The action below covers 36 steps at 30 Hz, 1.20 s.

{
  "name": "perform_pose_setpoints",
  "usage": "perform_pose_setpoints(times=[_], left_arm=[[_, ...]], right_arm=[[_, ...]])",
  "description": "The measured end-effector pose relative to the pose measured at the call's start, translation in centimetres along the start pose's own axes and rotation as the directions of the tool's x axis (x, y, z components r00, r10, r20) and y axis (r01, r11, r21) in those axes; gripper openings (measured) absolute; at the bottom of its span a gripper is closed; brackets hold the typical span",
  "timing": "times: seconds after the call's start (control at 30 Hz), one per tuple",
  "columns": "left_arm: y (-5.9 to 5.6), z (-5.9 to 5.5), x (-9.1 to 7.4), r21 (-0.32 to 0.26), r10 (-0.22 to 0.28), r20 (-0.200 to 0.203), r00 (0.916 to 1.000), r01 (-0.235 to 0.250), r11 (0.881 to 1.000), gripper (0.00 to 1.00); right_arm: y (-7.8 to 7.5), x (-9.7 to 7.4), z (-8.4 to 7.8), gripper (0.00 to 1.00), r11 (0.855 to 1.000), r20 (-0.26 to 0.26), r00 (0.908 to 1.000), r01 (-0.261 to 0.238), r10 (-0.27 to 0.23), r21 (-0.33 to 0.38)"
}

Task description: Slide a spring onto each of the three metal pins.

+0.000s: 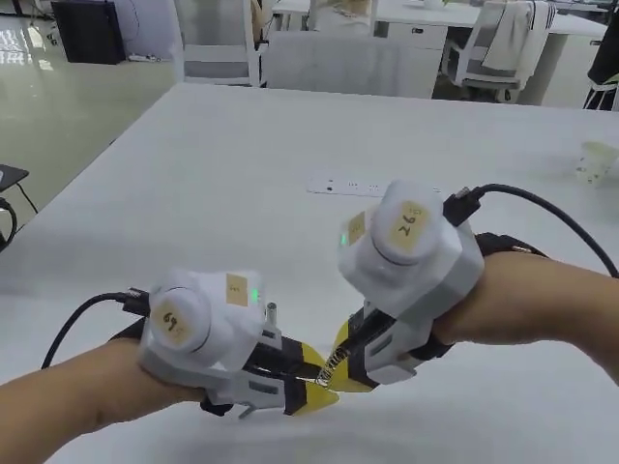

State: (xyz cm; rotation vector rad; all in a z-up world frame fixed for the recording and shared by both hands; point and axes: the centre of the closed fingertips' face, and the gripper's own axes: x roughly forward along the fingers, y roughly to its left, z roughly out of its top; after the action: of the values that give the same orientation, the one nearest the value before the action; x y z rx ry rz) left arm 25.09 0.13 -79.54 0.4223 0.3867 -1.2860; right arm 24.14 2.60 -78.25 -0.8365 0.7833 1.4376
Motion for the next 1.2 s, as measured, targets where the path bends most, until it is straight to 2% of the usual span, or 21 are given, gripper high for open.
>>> perform_pose_setpoints(times=[0.83,0.97,1.2], left_arm=[[0.1,0.0,0.2,-0.002,0.000,0.007,1.0000,0.000,1.000,0.03],[-0.1,-0.4,0.2,-0.014,-0.006,-0.009,0.9999,0.006,1.000,0.09],[0.0,-0.4,0.1,-0.024,-0.005,-0.008,1.0000,0.004,1.000,0.12]], right_arm=[[0.3,-0.4,1.5,0.09,1.000,0.021,0.9998,0.002,-0.001,-0.028],[0.0,-0.5,1.5,0.09,1.000,0.023,0.9997,0.007,-0.006,-0.029],[-0.3,-0.8,1.2,0.09,0.999,0.010,0.9998,0.016,-0.015,-0.029]])
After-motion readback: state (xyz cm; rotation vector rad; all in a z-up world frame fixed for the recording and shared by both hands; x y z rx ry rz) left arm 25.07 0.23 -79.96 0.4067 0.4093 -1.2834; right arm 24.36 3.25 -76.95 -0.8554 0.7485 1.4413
